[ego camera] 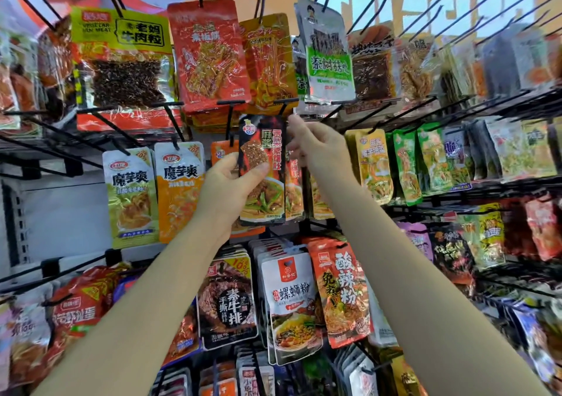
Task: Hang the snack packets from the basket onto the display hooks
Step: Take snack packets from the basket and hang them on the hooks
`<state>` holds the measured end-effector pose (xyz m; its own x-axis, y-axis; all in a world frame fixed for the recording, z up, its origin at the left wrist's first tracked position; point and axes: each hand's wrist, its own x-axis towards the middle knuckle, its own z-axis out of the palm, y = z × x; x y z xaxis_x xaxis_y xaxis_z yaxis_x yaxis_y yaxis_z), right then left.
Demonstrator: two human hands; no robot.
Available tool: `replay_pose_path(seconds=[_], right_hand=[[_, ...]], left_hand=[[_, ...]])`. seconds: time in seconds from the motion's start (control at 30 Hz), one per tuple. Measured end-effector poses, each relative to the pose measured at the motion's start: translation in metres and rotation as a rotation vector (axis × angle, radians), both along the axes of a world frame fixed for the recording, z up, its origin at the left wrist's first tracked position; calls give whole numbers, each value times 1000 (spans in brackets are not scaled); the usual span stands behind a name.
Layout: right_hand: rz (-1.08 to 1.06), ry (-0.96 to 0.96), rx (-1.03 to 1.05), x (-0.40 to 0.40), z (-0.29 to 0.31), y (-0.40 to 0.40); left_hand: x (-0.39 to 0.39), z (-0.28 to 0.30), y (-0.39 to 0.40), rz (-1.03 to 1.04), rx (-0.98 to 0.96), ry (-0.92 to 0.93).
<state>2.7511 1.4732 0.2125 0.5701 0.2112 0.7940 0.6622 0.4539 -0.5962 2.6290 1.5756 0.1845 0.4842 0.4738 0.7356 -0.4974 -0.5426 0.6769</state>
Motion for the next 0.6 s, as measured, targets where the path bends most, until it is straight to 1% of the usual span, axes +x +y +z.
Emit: replay_pose_path(seconds=[0.07, 0.1, 0.2, 0.27, 0.3, 0.37, 0.47, 0.6], right_hand=[[88, -25, -51, -6, -3, 3], [108, -17, -52, -6, -3, 3], [131, 77, -12, 3, 2, 4], [111, 98, -18, 8, 5, 3], [107, 101, -22, 8, 6, 4], [88, 111, -41, 6, 9, 7], [56, 112, -52, 3, 12, 11], [8, 124, -65, 7, 9, 17]], left_hand=[[5, 2, -4, 21, 73, 20], [5, 1, -3, 87, 156, 20], [-8, -4, 6, 472, 488, -73], [-18, -13, 14, 575, 647, -121], [-20, -18, 18, 607, 732, -98], [-17, -27, 24, 687, 883, 13], [-12, -30, 28, 779, 932, 111], [-14, -31, 29, 842, 955, 108]])
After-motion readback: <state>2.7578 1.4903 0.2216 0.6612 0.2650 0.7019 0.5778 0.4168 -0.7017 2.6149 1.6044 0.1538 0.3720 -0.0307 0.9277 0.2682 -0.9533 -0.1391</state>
